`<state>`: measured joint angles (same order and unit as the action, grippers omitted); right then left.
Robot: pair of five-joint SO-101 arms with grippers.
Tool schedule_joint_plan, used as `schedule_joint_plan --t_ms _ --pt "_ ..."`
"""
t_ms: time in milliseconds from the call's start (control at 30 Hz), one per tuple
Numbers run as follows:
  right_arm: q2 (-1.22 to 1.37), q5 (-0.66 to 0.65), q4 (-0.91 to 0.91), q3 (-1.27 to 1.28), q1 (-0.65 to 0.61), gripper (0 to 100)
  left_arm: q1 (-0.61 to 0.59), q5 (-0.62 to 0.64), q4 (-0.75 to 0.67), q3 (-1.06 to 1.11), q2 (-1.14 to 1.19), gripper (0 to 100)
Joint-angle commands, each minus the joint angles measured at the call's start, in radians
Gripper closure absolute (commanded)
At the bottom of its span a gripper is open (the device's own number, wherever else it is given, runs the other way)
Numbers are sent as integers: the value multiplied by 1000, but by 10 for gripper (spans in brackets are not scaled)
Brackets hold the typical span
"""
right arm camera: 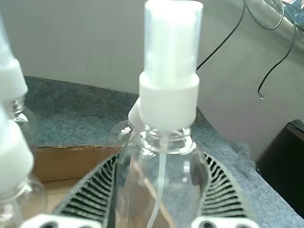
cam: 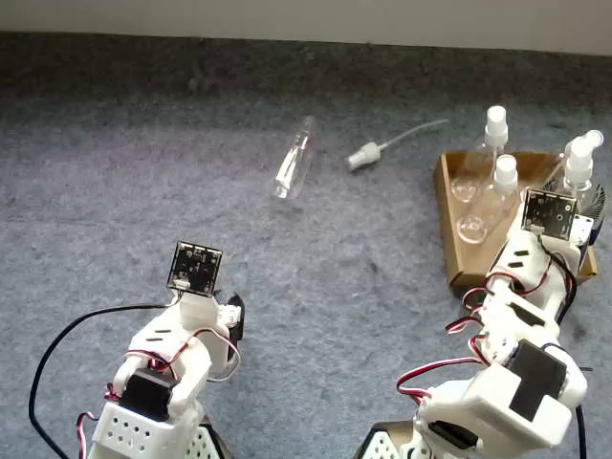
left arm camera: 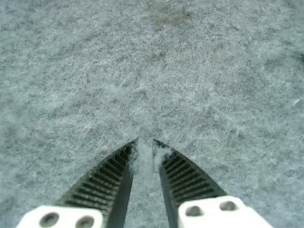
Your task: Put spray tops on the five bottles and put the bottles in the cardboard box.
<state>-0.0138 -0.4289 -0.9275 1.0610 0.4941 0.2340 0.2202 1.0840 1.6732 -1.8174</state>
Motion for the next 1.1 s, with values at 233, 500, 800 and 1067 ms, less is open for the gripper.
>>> schedule_joint_plan --t_ms 233,500,800,1067 --pt "-7 215 -25 -56 4 887 -7 -14 -21 22 4 995" --pt "-5 253 -25 -56 5 887 -8 -14 -21 22 5 995" --pt "137 253 -25 -193 5 887 -10 -14 -21 22 5 995" --pt "320 253 -298 -262 1 887 -7 -14 -21 22 7 995"
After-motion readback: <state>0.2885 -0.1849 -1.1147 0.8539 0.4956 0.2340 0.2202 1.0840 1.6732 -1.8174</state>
